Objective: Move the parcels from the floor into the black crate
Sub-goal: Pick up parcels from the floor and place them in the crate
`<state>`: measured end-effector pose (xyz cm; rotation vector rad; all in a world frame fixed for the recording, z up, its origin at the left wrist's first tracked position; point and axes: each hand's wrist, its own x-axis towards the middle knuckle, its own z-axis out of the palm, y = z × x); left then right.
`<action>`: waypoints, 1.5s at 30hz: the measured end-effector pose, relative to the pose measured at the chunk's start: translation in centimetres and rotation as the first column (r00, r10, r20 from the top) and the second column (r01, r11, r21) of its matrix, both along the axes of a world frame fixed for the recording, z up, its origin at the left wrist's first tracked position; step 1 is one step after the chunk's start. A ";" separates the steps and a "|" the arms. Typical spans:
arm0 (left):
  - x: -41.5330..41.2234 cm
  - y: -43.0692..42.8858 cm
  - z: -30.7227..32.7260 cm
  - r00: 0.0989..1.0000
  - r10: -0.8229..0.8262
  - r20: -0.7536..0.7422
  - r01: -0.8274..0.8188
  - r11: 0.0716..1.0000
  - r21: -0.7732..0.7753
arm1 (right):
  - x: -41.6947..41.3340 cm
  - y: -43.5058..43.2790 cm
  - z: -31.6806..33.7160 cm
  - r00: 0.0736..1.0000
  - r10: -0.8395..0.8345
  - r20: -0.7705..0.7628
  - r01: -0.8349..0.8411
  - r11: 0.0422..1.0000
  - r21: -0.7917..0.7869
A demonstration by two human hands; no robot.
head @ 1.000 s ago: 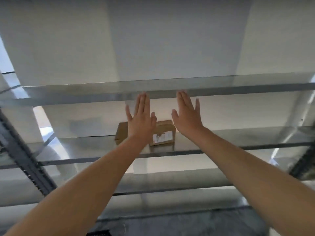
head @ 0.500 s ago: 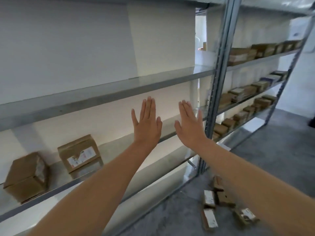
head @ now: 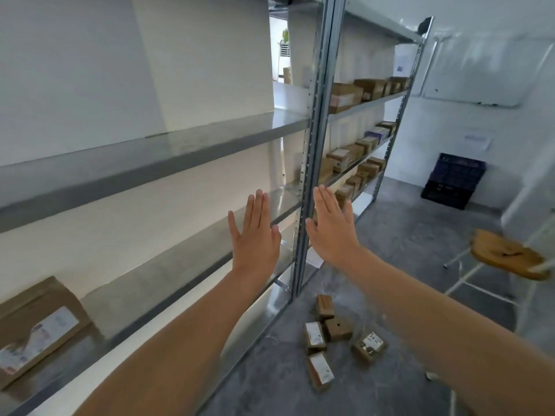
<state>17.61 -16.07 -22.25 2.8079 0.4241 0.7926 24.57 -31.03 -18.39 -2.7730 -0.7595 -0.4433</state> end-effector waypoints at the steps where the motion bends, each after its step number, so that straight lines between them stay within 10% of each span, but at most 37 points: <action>1: 0.4 0.6 0.1 1.000 -0.008 0.004 0.008 1.000 -0.001 | 0.3 0.3 0.1 1.000 -0.017 -0.010 0.017 1.000 0.006; 20: 7.7 -1.0 -4.1 0.947 -0.320 -0.034 0.321 0.946 0.031 | 3.6 -3.8 -5.0 0.947 -0.301 -0.113 0.301 0.953 -0.014; 45: 19.1 -20.3 -12.1 0.922 -0.279 -0.267 0.270 0.960 -0.070 | 17.3 -24.8 -16.6 0.821 -0.213 -0.529 0.218 0.974 -0.054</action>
